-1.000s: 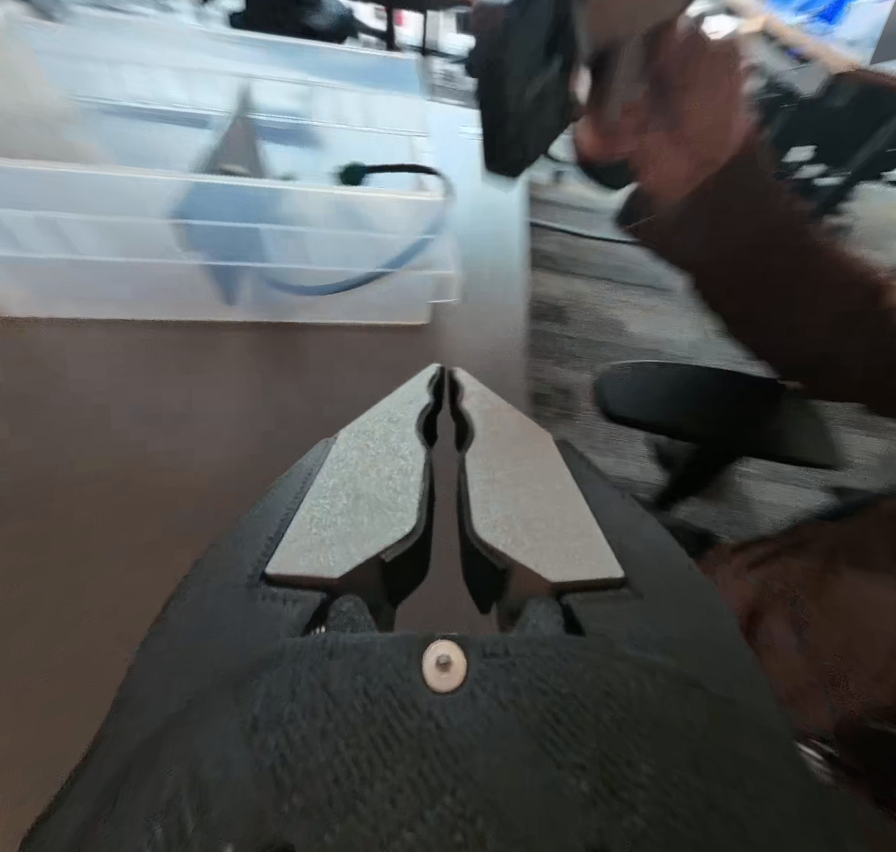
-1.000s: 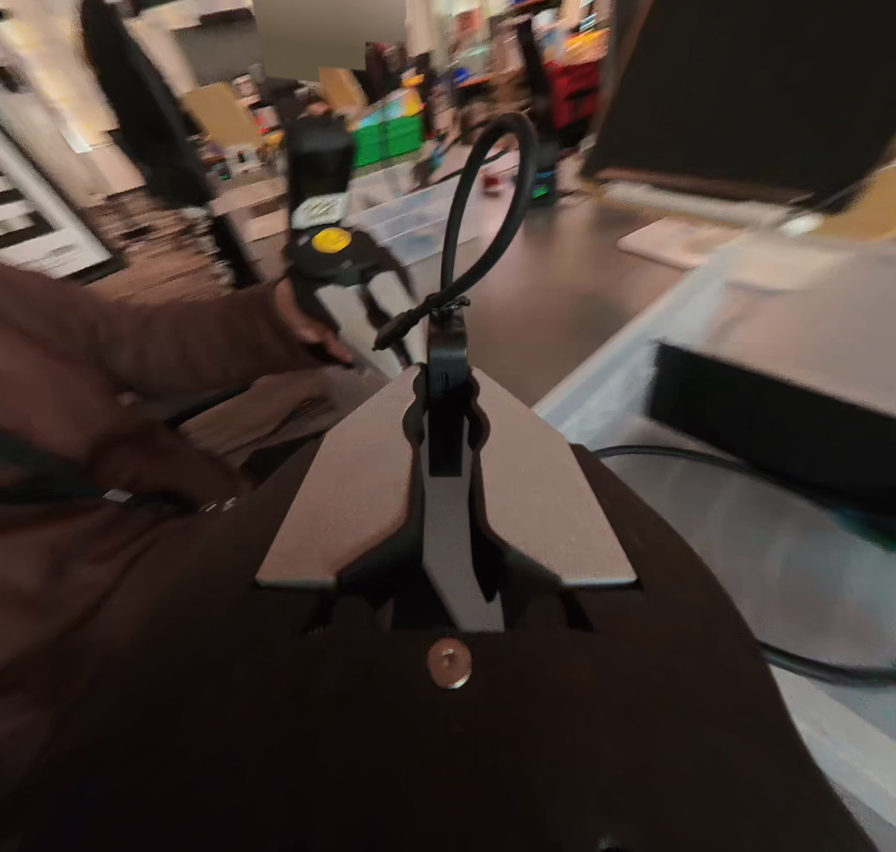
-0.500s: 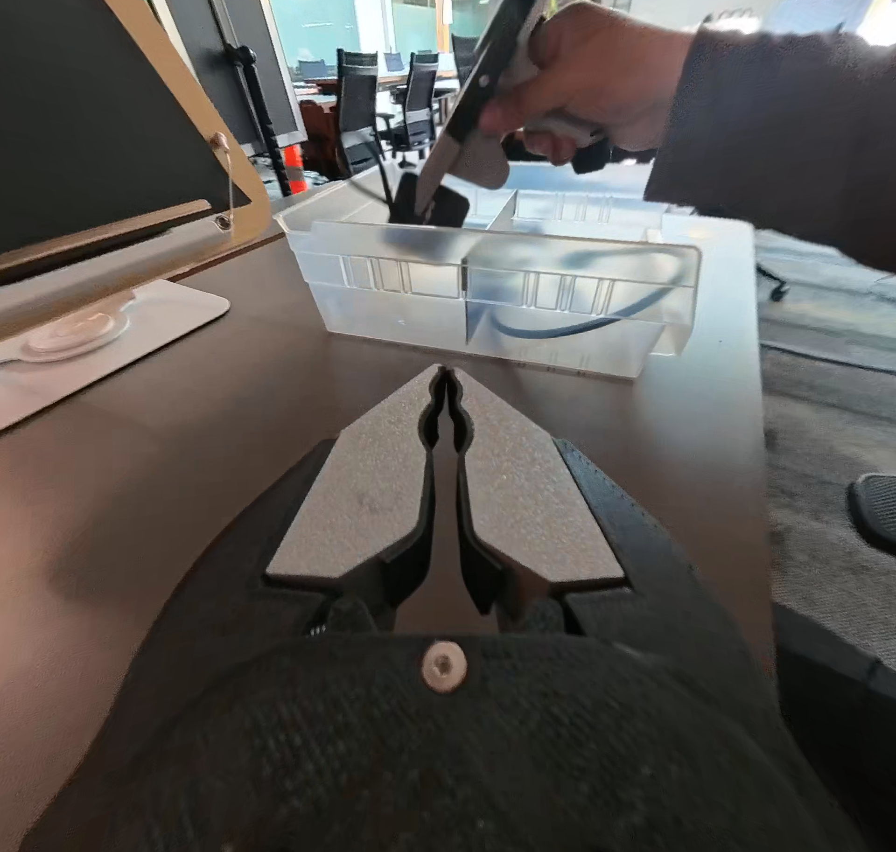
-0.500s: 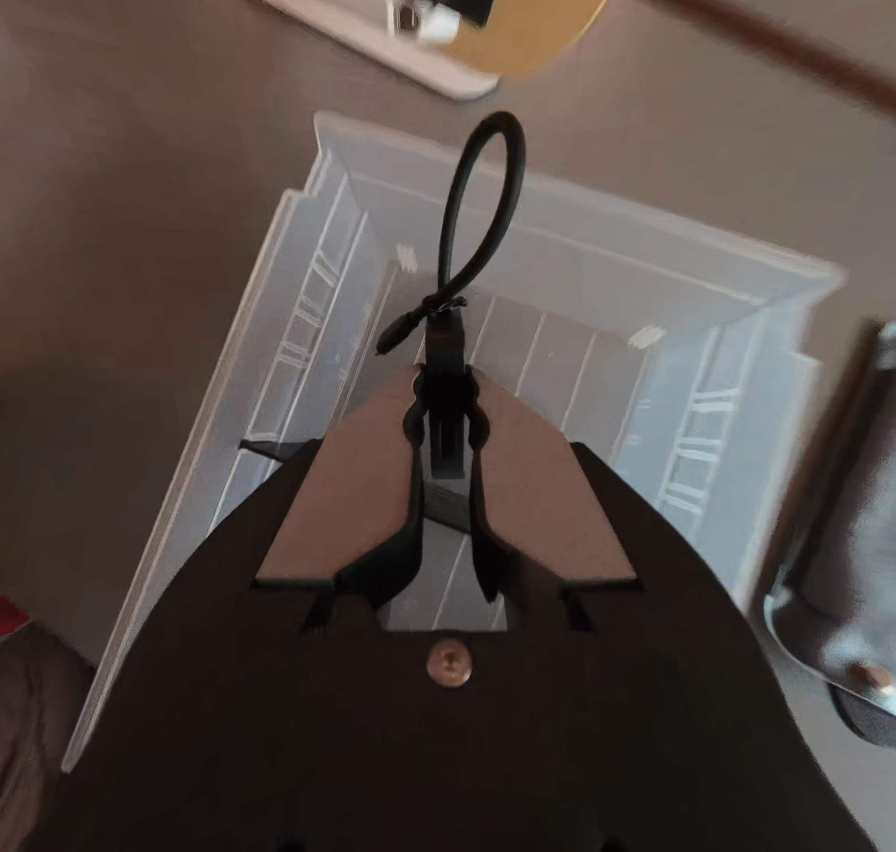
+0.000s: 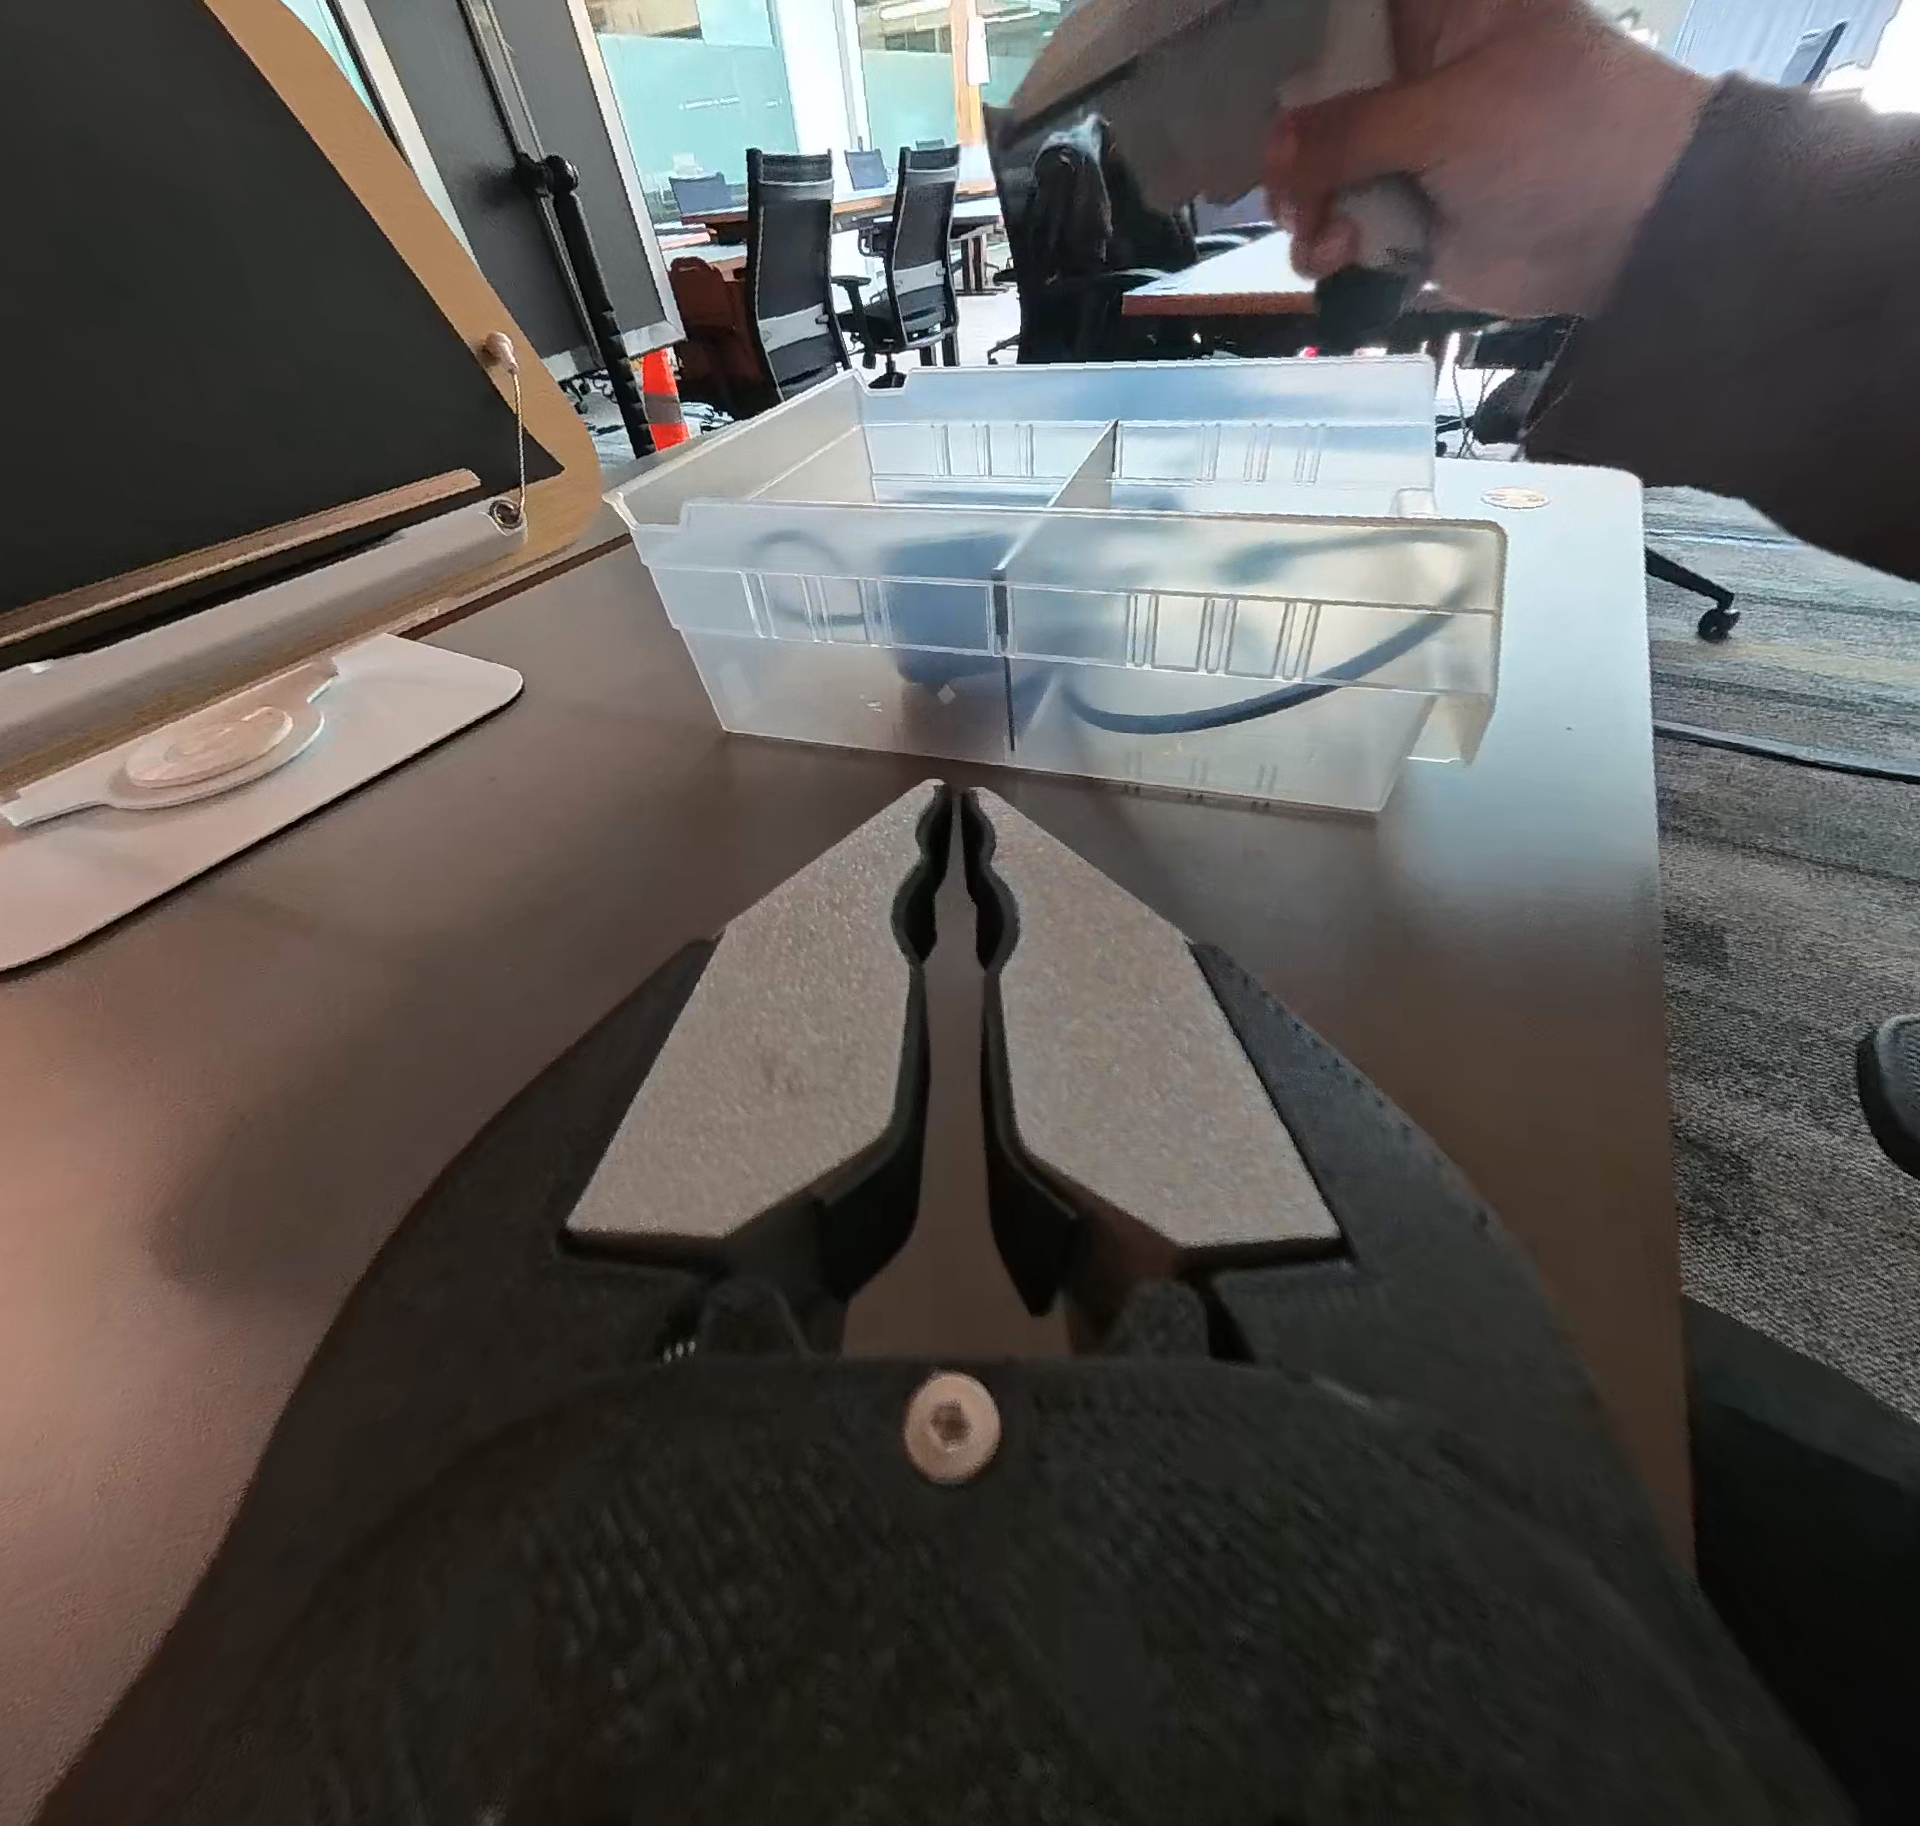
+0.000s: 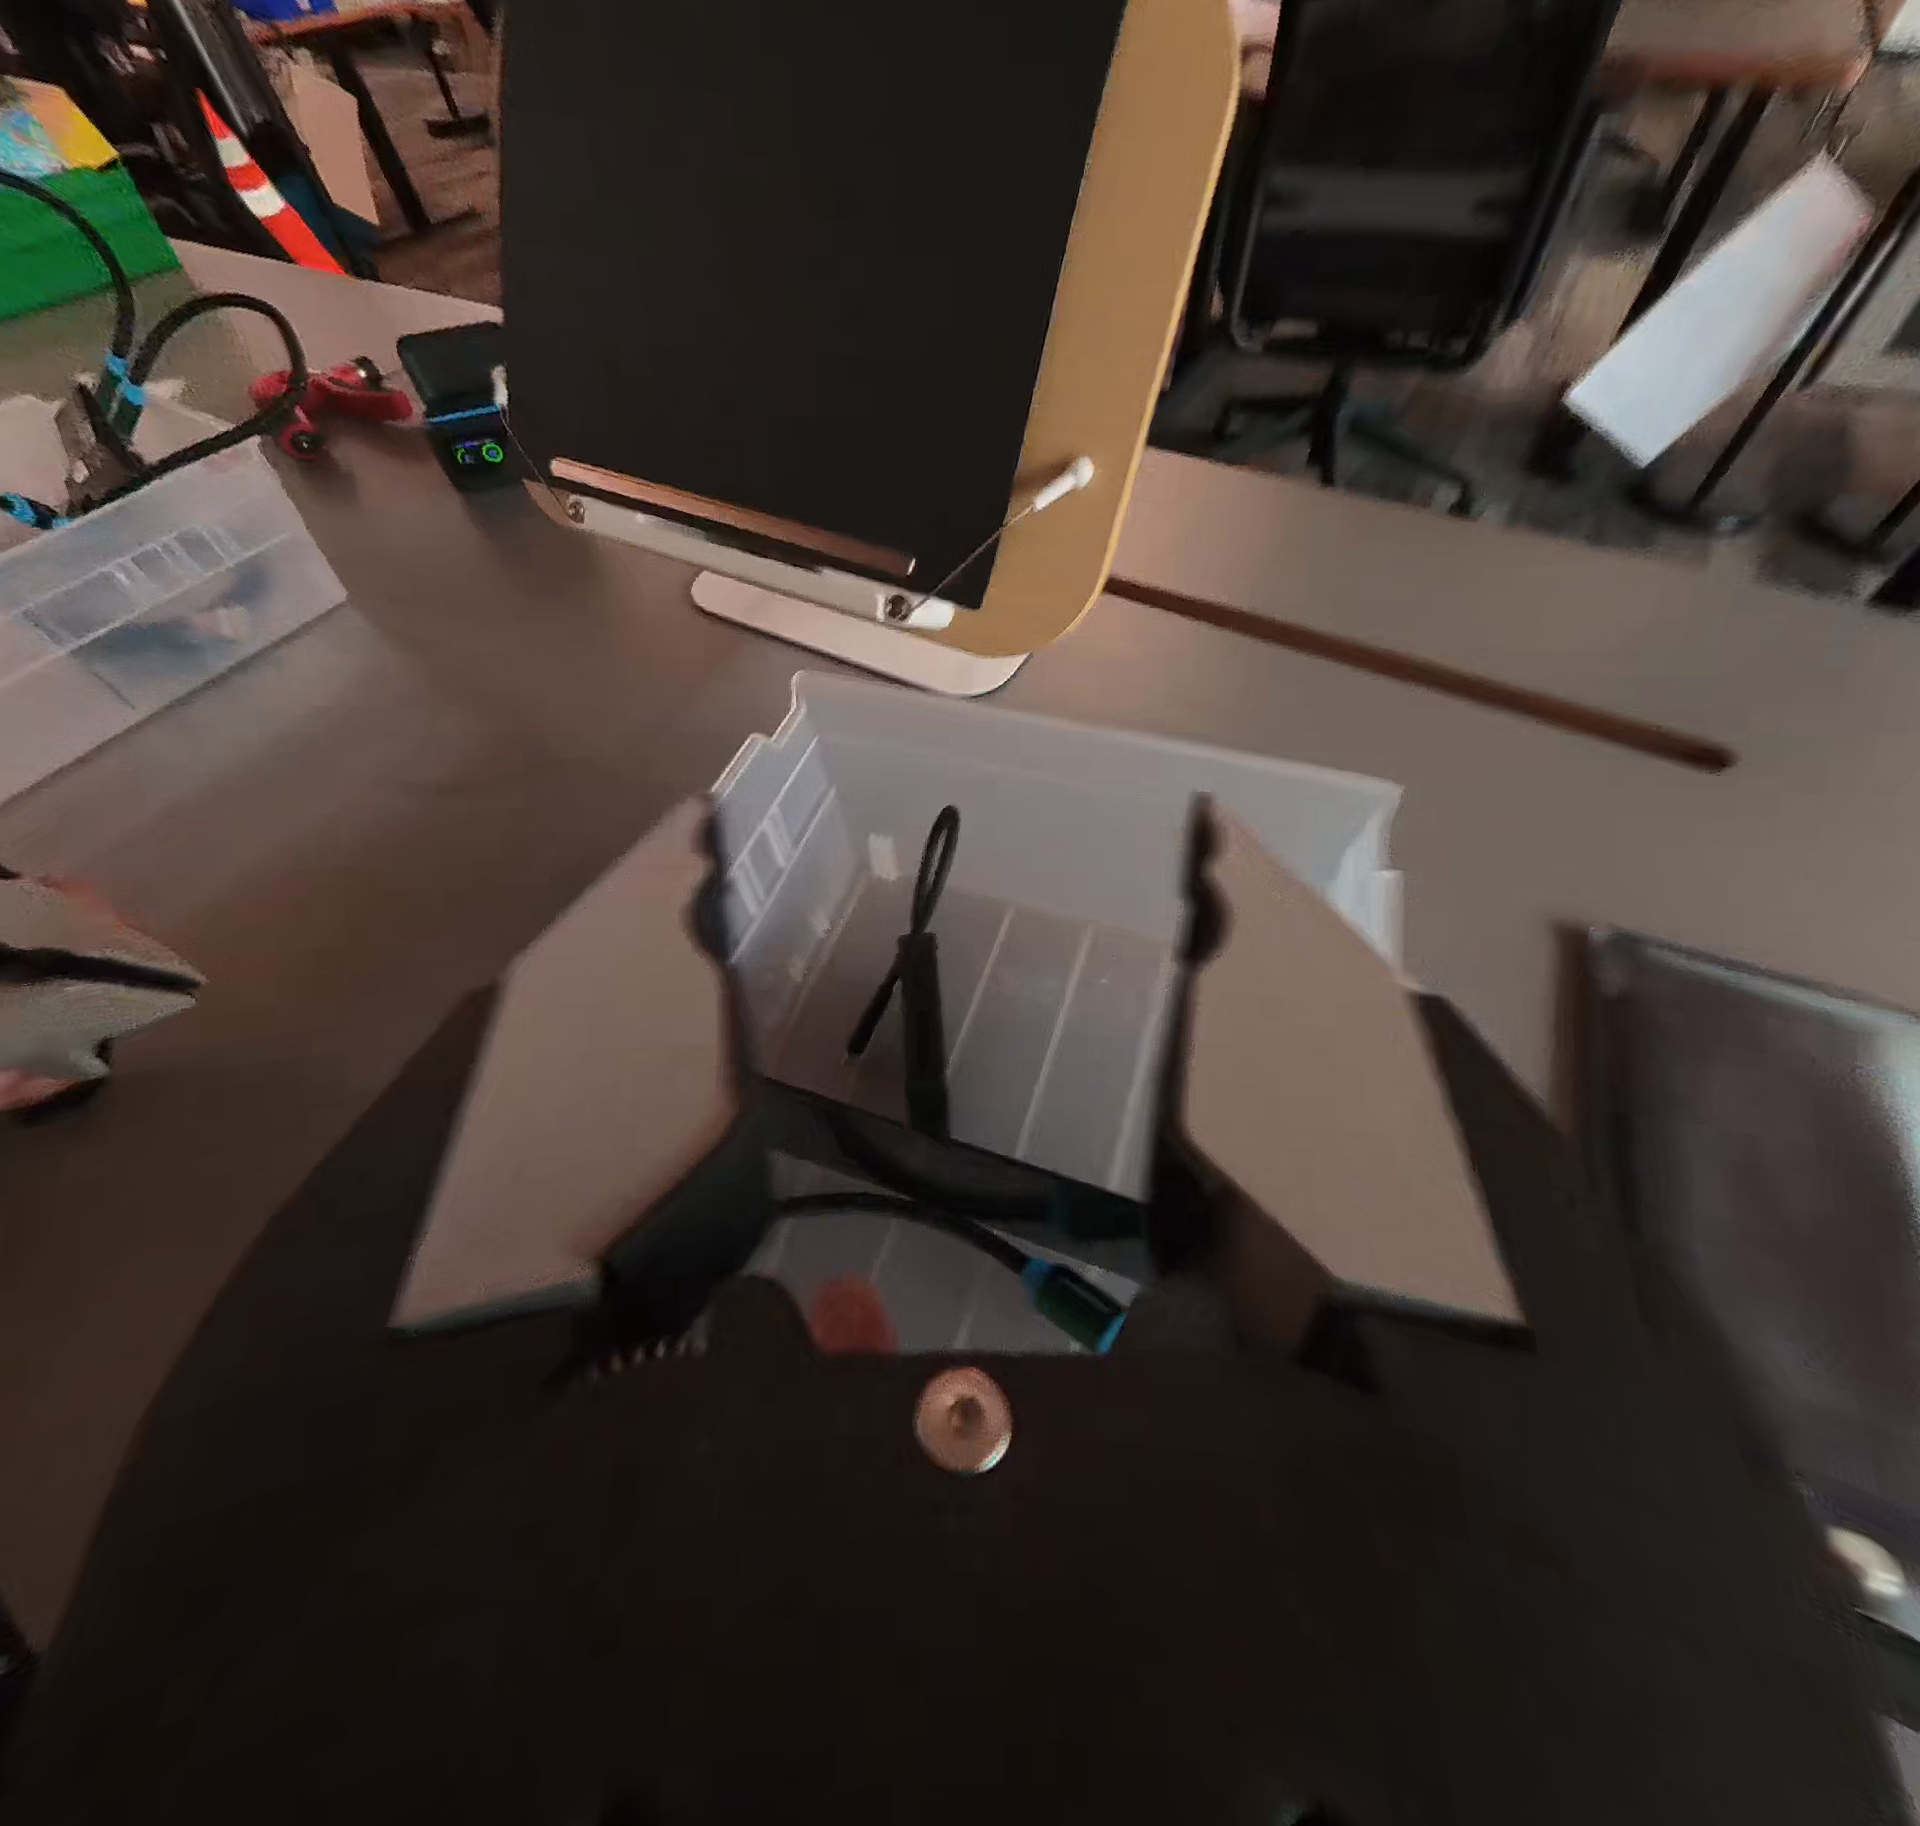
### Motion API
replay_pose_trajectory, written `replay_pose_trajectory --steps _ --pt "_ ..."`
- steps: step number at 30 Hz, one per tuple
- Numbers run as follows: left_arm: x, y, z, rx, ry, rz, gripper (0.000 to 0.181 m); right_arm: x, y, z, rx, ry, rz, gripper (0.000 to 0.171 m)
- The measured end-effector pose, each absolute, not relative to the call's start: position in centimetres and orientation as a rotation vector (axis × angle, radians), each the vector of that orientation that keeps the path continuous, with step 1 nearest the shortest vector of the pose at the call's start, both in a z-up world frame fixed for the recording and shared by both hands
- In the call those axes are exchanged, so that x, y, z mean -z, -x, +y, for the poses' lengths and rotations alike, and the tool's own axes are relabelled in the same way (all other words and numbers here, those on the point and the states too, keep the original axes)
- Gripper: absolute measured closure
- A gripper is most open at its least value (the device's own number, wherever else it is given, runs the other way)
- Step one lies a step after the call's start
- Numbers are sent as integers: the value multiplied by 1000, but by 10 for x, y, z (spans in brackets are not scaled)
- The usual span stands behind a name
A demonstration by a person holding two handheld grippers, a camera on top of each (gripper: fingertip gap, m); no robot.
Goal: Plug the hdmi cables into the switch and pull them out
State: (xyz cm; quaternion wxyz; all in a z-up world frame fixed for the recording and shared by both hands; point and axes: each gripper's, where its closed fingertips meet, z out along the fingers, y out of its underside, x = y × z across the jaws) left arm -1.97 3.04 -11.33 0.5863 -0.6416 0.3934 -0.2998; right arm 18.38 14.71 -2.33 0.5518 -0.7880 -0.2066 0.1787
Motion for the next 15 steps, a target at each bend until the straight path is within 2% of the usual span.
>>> replay_pose_trajectory --steps 1,2,5,9,11,12,14,15 --pt "113 19 31 699 1496 915 181 15 -196 145 -378 1831 -486 57" --pt "113 20 31 700 1495 910 181 8 -210 143 -320 1809 -474 52" --pt "111 19 32 711 1490 896 181 -12 -260 145 -213 1749 -319 68" --pt "112 18 33 700 1489 895 181 -19 -271 141 -279 1724 -322 65" --pt "111 21 35 701 1494 872 181 -18 -258 137 -308 1717 -370 58" --pt "111 23 35 708 1507 861 181 -18 -247 134 -342 1712 -411 48" --pt "111 28 32 711 1560 872 164 -18 -224 127 -422 1712 -457 34" --pt "107 34 29 698 1580 883 156 -17 -215 125 -453 1728 -465 33"
